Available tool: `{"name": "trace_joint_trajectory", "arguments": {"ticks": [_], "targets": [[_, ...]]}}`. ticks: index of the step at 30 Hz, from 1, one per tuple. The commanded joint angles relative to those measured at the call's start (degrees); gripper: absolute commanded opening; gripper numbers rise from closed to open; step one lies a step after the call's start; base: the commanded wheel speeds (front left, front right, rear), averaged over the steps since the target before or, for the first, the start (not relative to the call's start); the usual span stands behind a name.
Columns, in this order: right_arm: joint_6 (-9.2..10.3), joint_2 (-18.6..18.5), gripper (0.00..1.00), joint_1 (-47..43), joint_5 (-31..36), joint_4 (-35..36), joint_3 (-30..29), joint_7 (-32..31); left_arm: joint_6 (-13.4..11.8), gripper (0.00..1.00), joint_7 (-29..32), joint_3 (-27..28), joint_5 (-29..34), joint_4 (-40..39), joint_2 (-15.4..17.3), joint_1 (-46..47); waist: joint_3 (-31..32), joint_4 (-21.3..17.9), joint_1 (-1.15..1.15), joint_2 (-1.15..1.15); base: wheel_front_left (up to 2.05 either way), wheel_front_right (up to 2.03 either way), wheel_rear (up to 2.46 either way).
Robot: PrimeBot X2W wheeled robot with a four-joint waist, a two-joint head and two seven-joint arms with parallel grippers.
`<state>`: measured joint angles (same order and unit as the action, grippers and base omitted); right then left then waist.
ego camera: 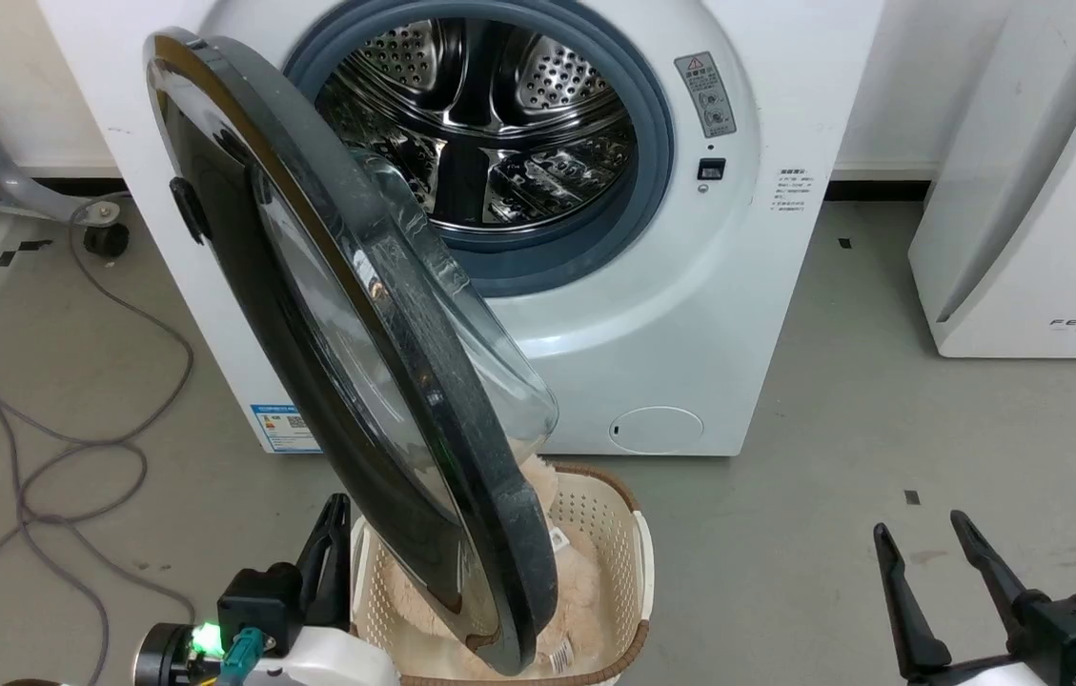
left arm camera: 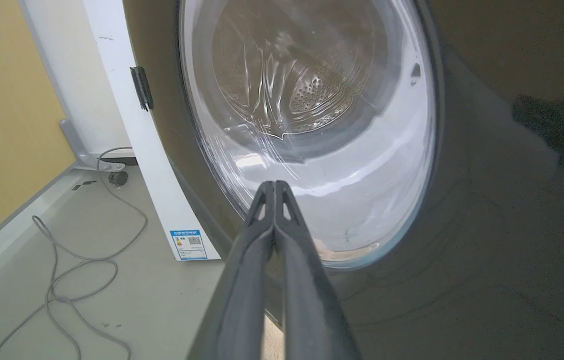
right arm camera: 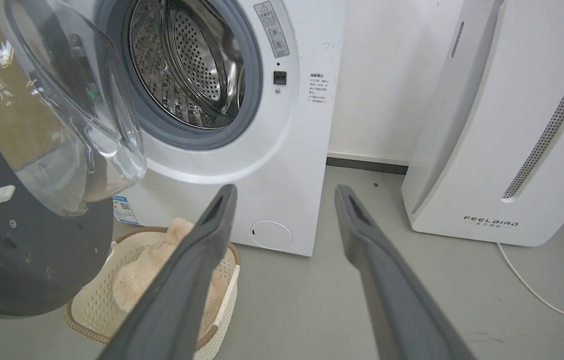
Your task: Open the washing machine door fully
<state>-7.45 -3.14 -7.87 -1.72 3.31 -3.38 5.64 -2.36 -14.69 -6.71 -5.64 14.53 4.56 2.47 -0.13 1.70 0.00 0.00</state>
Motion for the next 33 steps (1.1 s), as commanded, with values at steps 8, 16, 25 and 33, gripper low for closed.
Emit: {"name": "trace_joint_trajectory", "arguments": {"ticks": [8,16,25,33], "targets": [[-0.03,0.3,1.00,-0.1,-1.1,-1.0,-0.1,0.2,0.4,0.00,-0.3,0.3,0.2,-4.8,0.5,0.5,0.2,0.0,0.00,0.00,0.00,0.00,0.00],[-0.03,0.3,1.00,-0.2,-1.3,-2.0,-0.1,0.4,-1.1,0.00,-0.3,1.1,1.8,-13.7,1.7,1.1,0.4,-0.1,0.00,0.00,0.00,0.00,0.00],[-0.03,0.3,1.00,-0.1,-1.4,-2.5,-0.5,0.5,-2.8,0.00,0.3,1.5,4.1,-28.5,3.5,3.2,0.4,0.1,0.00,0.00,0.00,0.00,0.00],[-0.03,0.3,1.00,-0.3,-1.9,-2.4,-0.6,-0.2,-2.0,0.00,1.7,-0.9,4.8,-41.0,3.3,8.1,0.2,0.5,0.00,0.00,0.00,0.00,0.00]]}}
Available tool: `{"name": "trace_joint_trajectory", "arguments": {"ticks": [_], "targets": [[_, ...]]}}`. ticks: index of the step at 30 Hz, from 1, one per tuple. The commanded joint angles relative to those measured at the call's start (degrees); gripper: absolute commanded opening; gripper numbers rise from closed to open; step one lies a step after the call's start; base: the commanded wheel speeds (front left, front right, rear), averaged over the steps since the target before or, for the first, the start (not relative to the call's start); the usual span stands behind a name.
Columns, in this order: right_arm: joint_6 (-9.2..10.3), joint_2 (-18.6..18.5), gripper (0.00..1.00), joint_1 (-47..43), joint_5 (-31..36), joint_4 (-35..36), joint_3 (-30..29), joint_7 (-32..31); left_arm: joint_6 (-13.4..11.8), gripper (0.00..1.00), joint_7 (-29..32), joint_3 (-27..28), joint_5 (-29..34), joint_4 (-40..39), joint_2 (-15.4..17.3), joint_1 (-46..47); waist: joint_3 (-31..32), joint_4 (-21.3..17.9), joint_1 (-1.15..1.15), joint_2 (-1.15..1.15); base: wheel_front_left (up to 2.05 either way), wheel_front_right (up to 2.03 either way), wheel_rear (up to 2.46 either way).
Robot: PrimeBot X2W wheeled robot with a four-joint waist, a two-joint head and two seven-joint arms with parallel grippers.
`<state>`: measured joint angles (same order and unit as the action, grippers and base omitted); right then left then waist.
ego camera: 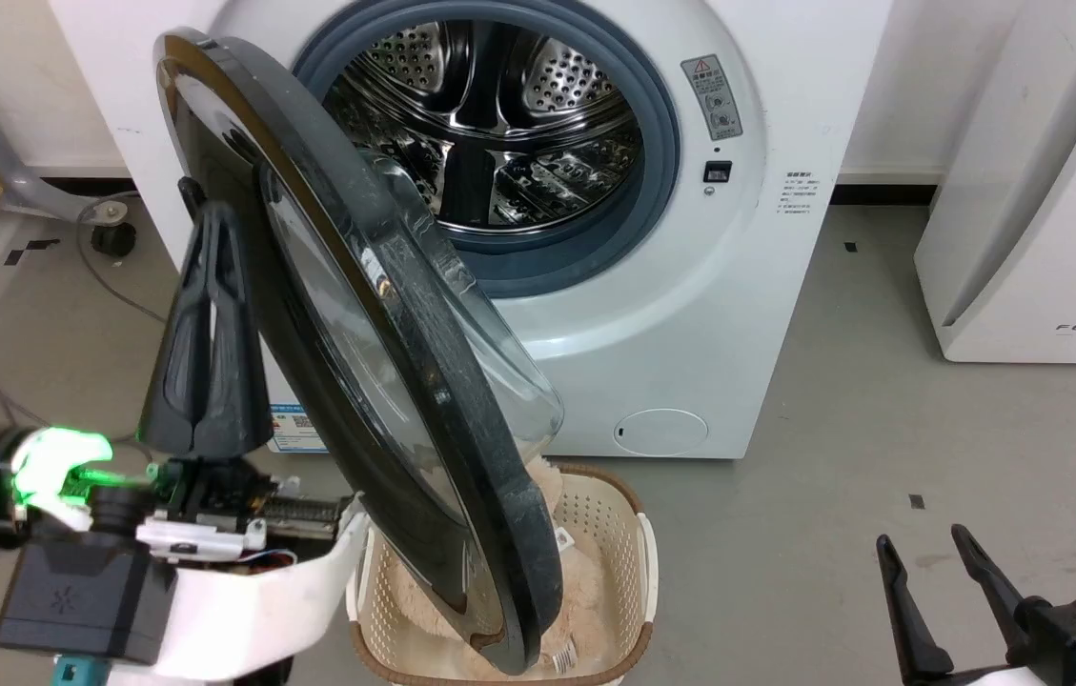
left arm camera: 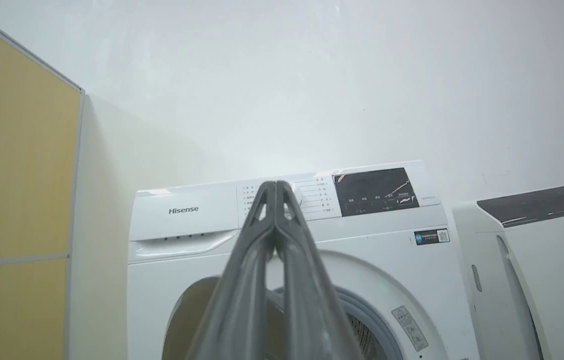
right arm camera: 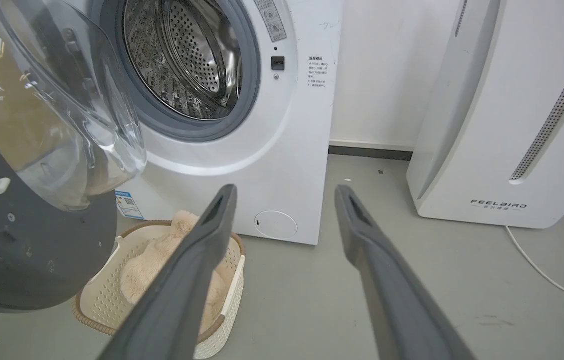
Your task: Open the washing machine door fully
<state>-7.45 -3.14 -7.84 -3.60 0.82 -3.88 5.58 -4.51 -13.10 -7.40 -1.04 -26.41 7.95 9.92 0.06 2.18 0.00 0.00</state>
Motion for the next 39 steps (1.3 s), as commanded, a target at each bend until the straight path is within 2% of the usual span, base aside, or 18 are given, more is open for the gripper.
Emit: {"name": "trace_joint_trajectory", "arguments": {"ticks": [1,7,8,9,13,19,25,30,39], "targets": [[-0.03,0.3,1.00,-0.4,0.0,0.2,-0.1,-0.2,0.4,0.00,0.5,-0.8,0.1,-1.1,-0.3,1.4,0.0,0.1,0.00,0.00,0.00,0.00,0.00],[-0.03,0.3,1.00,-0.5,0.1,0.9,0.0,-0.8,2.9,0.00,3.0,-8.5,-0.6,-4.4,-2.2,4.9,0.0,0.0,0.00,0.00,0.00,0.00,0.00],[-0.03,0.3,1.00,-0.7,0.1,1.0,0.0,-1.0,4.6,0.00,5.2,-13.4,-1.5,-4.3,-2.9,5.1,0.1,-0.1,0.00,0.00,0.00,0.00,0.00],[-0.03,0.3,1.00,-0.8,0.1,1.0,0.0,-1.0,4.8,0.00,6.1,-14.8,-1.9,-4.1,-3.1,4.8,0.1,-0.1,0.00,0.00,0.00,0.00,0.00],[-0.03,0.3,1.00,-1.1,-0.1,1.1,-0.1,-1.2,5.4,0.00,9.2,-17.9,-2.9,-2.8,-3.5,3.6,-0.1,-0.1,0.00,0.00,0.00,0.00,0.00],[-0.03,0.3,1.00,-1.4,-0.5,0.8,-0.2,-1.3,7.6,0.00,15.3,-25.4,-6.6,0.5,-3.8,-1.0,-0.3,0.3,0.00,0.00,0.00,0.00,0.00],[-0.03,0.3,1.00,-1.4,-0.4,0.6,-0.2,-1.5,8.4,0.00,21.3,-30.3,-9.1,3.4,-2.6,-6.6,-0.6,0.5,0.00,0.00,0.00,0.00,0.00],[-0.03,0.3,1.00,-1.1,-0.3,0.6,-0.1,-1.5,8.2,0.00,23.8,-31.6,-9.3,6.9,-1.6,-8.5,-1.0,0.7,0.00,0.00,0.00,0.00,0.00],[-0.03,0.3,1.00,-0.4,0.1,0.2,-0.1,-1.7,3.6,0.00,19.9,-27.7,-8.4,20.2,-2.9,-5.1,-1.4,0.3,0.00,0.00,0.00,0.00,0.00]]}}
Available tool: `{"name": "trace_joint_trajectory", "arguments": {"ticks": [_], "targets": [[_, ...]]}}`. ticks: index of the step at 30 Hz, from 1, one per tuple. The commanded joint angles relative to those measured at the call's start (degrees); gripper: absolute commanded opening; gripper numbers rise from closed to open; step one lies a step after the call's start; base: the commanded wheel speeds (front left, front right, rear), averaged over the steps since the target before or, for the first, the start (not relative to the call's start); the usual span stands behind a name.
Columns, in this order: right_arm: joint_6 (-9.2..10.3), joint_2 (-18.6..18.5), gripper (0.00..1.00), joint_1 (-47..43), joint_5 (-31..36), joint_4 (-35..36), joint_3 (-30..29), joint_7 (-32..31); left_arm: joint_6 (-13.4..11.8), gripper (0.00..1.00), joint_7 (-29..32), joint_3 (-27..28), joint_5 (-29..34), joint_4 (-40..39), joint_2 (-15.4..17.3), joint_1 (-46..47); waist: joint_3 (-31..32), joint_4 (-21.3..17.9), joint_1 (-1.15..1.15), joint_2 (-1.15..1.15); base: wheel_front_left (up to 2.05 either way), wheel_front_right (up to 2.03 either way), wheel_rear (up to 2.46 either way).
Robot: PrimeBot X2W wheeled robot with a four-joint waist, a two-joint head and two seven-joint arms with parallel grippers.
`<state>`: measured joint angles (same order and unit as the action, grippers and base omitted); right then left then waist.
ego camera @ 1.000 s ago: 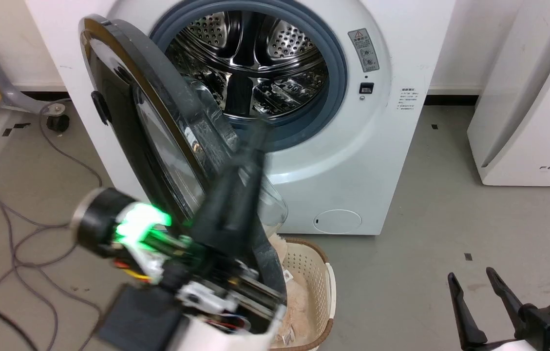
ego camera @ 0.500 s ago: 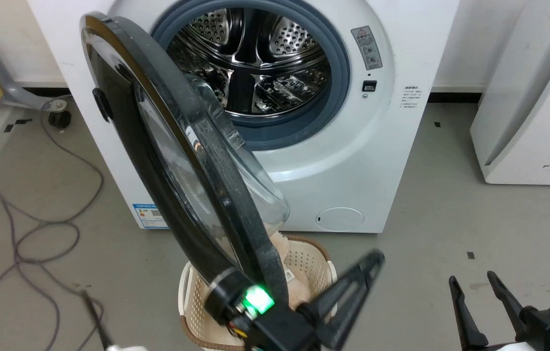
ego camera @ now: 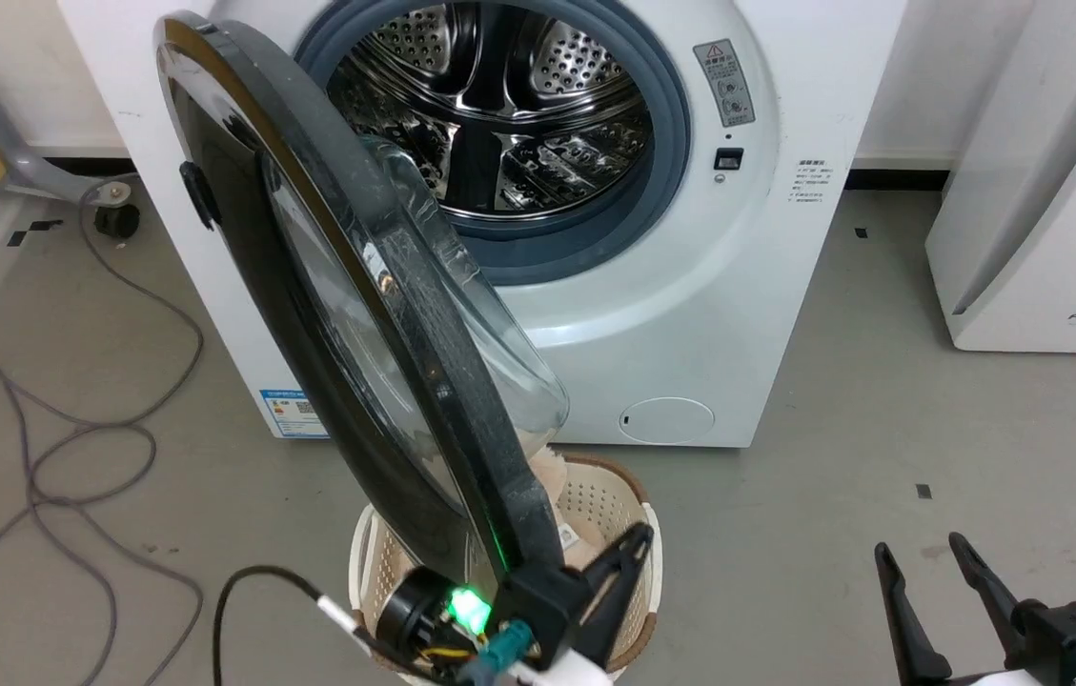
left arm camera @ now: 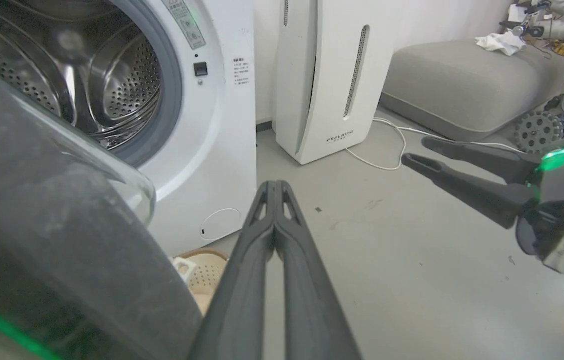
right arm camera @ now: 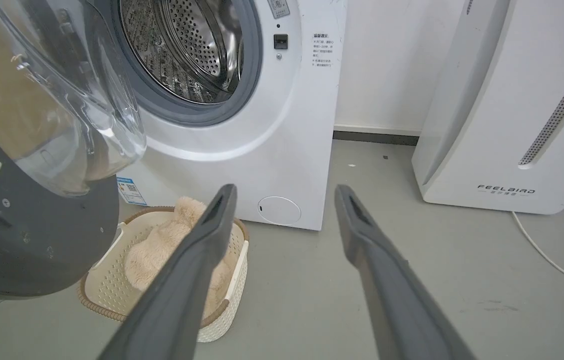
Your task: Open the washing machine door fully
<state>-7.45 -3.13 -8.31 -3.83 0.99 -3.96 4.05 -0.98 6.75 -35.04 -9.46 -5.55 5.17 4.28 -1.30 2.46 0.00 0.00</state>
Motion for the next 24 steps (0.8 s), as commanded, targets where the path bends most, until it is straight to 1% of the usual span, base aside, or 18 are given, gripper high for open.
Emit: {"name": "trace_joint_trajectory", "arguments": {"ticks": [1,9,12,18,24], "targets": [[-0.03,0.2,1.00,0.0,0.3,-0.1,0.0,-0.2,-0.3,0.00,-0.5,0.3,-0.1,0.7,-0.3,1.1,0.0,-0.1,0.00,0.00,0.00,0.00,0.00],[-0.03,0.2,1.00,-0.2,0.2,-0.4,-0.1,-0.2,-3.2,0.00,-3.4,1.9,-1.9,6.1,-1.5,4.1,0.2,-0.6,0.00,0.00,0.00,0.00,0.00],[-0.03,0.2,1.00,-0.2,0.1,-0.5,-0.1,-0.3,-3.6,0.00,-3.5,2.1,-2.6,7.0,-1.6,4.1,0.2,-0.7,0.00,0.00,0.00,0.00,0.00],[-0.03,0.2,1.00,-0.6,0.3,-0.7,-0.1,-0.6,-4.9,0.00,-3.6,3.1,-2.9,6.4,-0.6,2.9,0.9,-0.6,0.00,0.00,0.00,0.00,0.00],[-0.03,0.2,1.00,-1.2,0.0,-1.0,-0.4,-0.8,-6.2,0.00,-1.6,3.4,-3.9,2.7,0.9,-1.1,2.0,-0.1,0.00,0.00,0.00,0.00,0.00]]}}
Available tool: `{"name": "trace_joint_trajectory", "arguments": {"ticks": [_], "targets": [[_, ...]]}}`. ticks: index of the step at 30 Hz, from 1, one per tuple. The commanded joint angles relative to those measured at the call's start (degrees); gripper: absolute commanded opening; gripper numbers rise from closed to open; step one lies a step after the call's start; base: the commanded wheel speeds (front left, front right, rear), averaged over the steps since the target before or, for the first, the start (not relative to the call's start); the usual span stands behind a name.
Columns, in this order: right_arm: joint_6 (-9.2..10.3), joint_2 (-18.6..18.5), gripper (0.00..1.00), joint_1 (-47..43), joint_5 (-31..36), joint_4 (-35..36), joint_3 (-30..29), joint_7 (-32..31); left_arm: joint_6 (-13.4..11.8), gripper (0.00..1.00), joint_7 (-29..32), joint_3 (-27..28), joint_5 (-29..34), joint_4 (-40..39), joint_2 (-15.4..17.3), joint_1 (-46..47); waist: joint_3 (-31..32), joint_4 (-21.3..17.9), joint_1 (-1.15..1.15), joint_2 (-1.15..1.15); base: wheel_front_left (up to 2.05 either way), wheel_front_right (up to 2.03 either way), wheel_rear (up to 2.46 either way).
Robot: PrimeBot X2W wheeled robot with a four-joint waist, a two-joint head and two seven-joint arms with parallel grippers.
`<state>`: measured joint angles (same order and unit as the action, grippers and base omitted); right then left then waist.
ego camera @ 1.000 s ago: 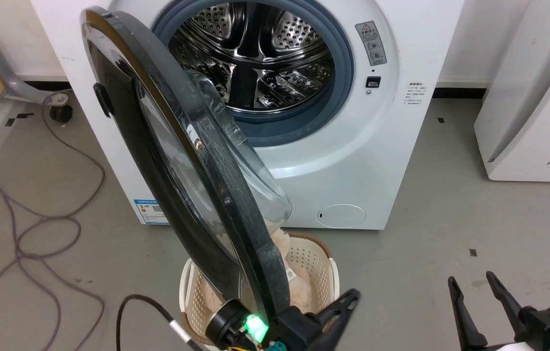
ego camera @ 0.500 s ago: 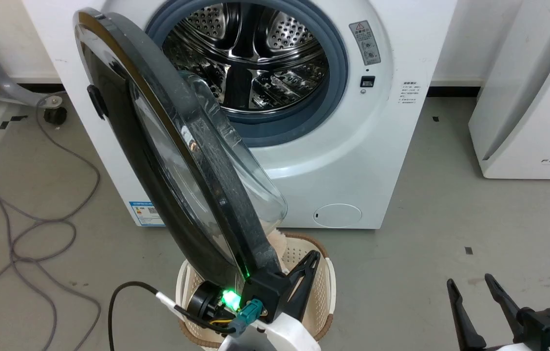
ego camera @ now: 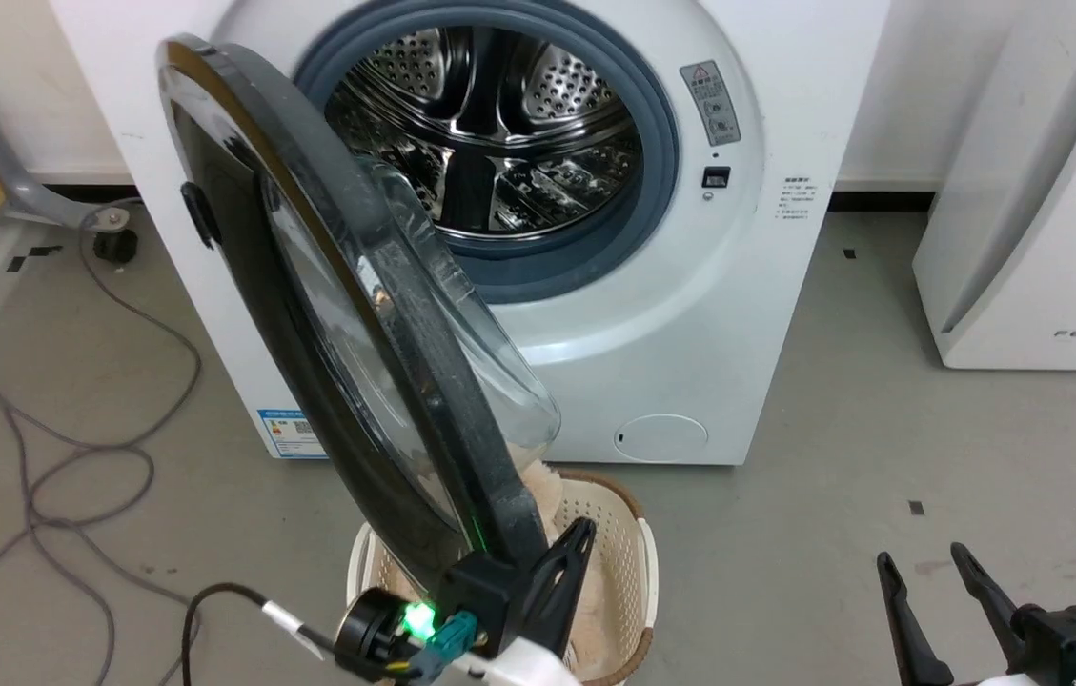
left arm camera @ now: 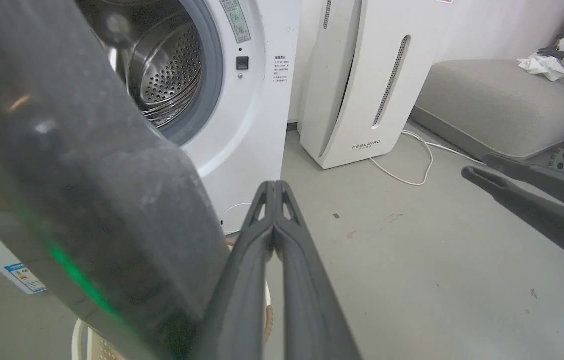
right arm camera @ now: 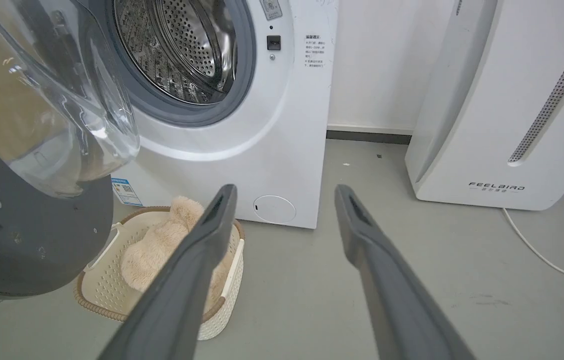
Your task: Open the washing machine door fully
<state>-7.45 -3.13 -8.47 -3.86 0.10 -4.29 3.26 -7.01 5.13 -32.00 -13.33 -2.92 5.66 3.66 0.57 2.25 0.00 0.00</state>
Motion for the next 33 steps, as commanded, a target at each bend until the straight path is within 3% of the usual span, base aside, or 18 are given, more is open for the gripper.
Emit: {"name": "trace_joint_trajectory", "arguments": {"ticks": [1,15,33], "targets": [[-0.03,0.2,1.00,-1.2,0.0,-0.1,-0.1,0.0,-0.6,0.00,0.3,0.6,-0.1,-0.8,0.7,-1.1,0.3,0.3,0.00,0.00,0.00,0.00,0.00],[-0.03,0.2,1.00,-1.5,-0.3,0.3,-1.2,-0.3,-3.6,0.00,2.3,1.4,0.2,-8.6,3.6,-6.4,0.3,6.6,0.00,0.00,0.00,0.00,0.00],[-0.03,0.2,1.00,-0.1,-0.1,0.4,-2.8,0.1,-8.3,0.00,0.0,5.8,-0.9,-13.4,4.6,-10.4,-2.2,20.4,0.00,0.00,0.00,0.00,0.00]]}}
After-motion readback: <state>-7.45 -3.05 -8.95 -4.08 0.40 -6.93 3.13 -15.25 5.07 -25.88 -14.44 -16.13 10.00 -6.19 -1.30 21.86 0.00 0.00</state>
